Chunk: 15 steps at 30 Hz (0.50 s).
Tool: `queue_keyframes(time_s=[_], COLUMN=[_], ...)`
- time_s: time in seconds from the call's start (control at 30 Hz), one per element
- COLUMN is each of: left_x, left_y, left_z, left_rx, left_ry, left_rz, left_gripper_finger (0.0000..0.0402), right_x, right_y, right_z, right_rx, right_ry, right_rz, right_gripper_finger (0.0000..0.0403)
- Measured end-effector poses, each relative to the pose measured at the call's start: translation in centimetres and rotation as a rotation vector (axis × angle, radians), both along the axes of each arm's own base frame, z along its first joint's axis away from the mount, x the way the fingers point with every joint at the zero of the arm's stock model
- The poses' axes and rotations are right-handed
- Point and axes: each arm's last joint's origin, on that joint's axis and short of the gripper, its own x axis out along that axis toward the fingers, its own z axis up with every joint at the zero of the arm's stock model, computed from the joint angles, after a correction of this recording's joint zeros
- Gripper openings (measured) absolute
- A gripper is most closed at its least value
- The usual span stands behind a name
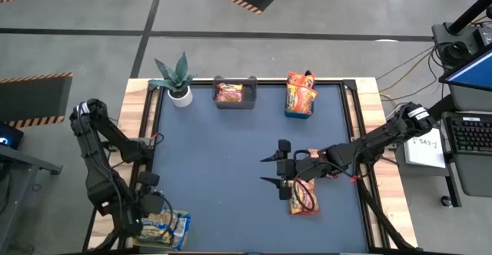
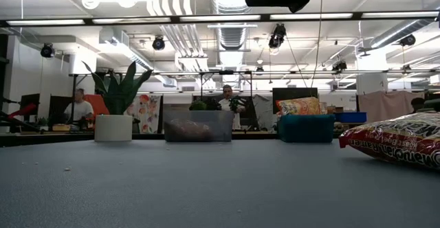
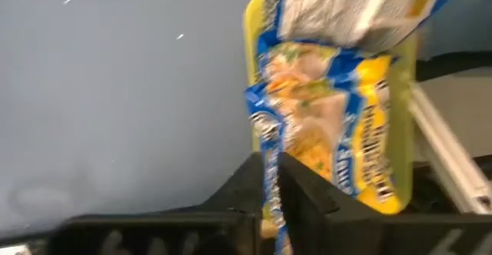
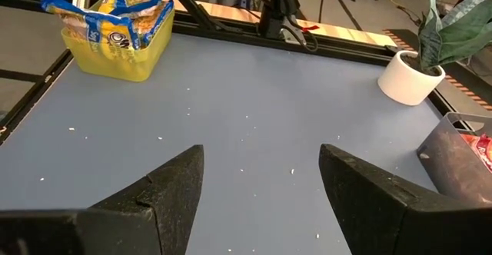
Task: Sort Maruchan noodles
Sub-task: Put the blue noodle pack into the yellow bin
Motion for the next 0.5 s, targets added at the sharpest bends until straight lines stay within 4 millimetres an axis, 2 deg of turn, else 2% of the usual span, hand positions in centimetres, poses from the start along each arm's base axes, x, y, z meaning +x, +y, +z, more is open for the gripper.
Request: queue_keyframes(time_s=[0.07, 0.17, 0.4, 0.5], left_x=[0.0, -0.1, -0.2, 0.0], left_y=[-0.4, -1.0, -1.1, -1.6], left_z=[0.1, -0.7, -4.0, -4.7], left_rx=[-0.036, -0.057, 0.129, 0.148], left_ry=[-0.012, -0.021, 0.074, 0.082], left_rz=[-0.005, -0.019, 0.008, 0.001], left_gripper_finger=[0.0009, 0.0012, 0.0002, 0.0001], right_x=[0.0, 0.0, 0.0, 0.0], right_y=[0.0, 0.0, 0.0, 0.0], right_z=[0.0, 0.0, 0.0, 0.0], right_rx=[0.0, 0.0, -0.001, -0.001], right_ry=[0.0, 0.001, 0.003, 0.003], right_rz=[0.0, 0.0, 0.0, 0.0], right_gripper_finger=[0.0247, 0.0247, 0.0247, 0.0247])
